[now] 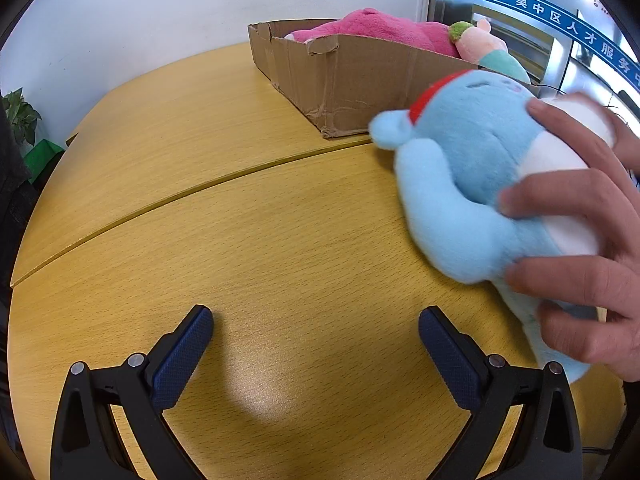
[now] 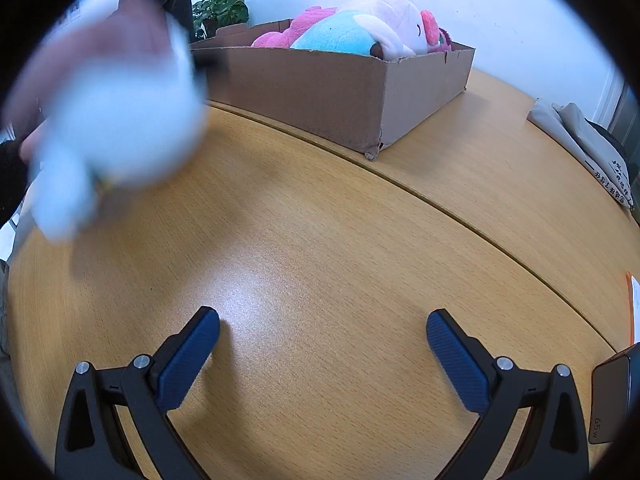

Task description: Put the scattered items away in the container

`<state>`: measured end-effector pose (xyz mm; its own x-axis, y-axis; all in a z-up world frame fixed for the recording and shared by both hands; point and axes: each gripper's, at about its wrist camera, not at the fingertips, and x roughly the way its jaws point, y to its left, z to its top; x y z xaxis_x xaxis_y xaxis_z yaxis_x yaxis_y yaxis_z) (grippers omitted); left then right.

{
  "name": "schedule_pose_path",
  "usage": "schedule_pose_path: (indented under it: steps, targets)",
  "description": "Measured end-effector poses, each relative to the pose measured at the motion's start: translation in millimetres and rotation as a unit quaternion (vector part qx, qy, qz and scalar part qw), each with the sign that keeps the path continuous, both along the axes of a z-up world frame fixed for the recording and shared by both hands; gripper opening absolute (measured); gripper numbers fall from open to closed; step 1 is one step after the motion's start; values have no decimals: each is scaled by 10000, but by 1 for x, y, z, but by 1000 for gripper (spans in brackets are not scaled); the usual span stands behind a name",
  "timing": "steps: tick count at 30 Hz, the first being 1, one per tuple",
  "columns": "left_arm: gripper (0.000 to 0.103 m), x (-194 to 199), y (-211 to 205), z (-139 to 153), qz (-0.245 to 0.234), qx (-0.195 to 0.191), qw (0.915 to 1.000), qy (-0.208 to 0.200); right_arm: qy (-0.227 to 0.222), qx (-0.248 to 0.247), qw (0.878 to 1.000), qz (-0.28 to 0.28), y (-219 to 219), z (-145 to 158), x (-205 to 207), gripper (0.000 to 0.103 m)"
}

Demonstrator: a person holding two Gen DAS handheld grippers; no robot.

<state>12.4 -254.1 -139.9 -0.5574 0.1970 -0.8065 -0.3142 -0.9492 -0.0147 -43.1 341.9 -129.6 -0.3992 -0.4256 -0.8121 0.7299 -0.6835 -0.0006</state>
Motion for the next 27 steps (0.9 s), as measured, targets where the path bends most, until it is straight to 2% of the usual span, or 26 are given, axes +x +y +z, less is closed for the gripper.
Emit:
schedule_pose_path:
  steps: [27]
  targets:
    - [103,6,-1,5,8,2,10000,0,2,1,10000,-2,0,0,0,103]
